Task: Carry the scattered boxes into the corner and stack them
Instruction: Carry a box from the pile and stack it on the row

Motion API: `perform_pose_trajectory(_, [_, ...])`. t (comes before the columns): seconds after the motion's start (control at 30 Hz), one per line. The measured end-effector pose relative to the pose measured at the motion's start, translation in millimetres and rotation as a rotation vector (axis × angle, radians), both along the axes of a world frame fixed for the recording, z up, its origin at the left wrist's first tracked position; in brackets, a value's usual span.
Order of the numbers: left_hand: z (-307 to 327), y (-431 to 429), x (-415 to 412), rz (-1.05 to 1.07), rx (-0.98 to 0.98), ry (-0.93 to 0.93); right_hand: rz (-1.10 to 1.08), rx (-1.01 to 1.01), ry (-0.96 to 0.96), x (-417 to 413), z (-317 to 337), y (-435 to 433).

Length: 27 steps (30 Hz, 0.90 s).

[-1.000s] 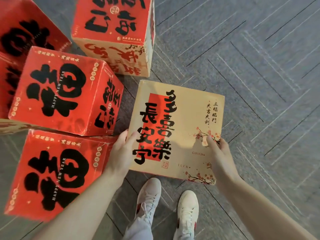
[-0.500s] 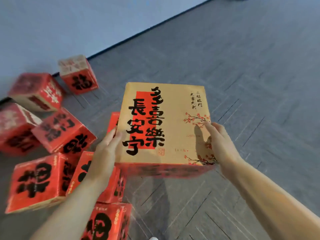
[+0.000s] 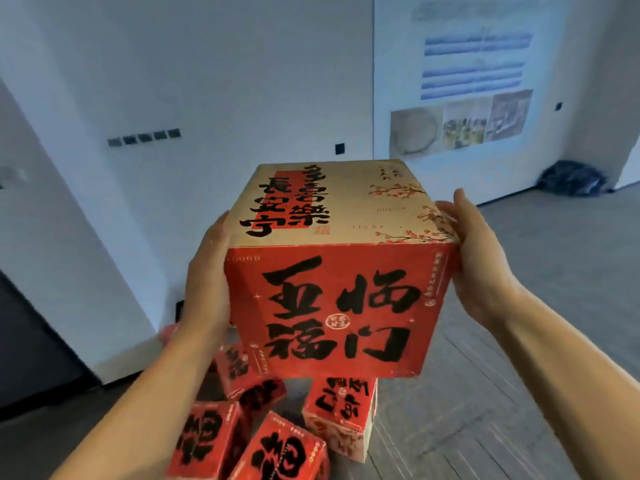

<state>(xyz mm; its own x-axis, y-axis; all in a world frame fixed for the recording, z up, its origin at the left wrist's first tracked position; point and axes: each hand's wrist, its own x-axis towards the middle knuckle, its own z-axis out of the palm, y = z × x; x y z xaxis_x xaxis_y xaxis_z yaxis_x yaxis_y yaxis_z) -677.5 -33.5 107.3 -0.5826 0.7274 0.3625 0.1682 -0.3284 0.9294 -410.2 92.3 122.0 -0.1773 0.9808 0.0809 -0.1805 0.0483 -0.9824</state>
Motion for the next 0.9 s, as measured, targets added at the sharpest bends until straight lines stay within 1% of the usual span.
perform_pose_trajectory(0.13, [44.9,-64.1,-39.1,0.143,0.063,-0.037,0.197,0.044,0.055,-64.6,45.9,-42.8])
perform_pose_trajectory(0.33, [86.9,-199.0,-113.6,0.374,0.113,-0.066,0.385,0.131,0.064,-191.0,89.5,-130.9])
perform_pose_trajectory(0.5, [95.7,-331.9,-190.9,0.581,0.135,-0.104,0.525,0.178,0.066,-305.9,98.2,-230.4])
perform_pose_trajectory(0.7, [98.2,-503.1,-269.9,0.823,0.08,-0.035,0.745,0.186,0.044,-435.6,102.8,-368.7])
perform_pose_trajectory(0.9, [105.0,-663.2,-311.4,1.133,0.13,0.008,0.988,0.216,0.063,-553.6,107.0,-518.2])
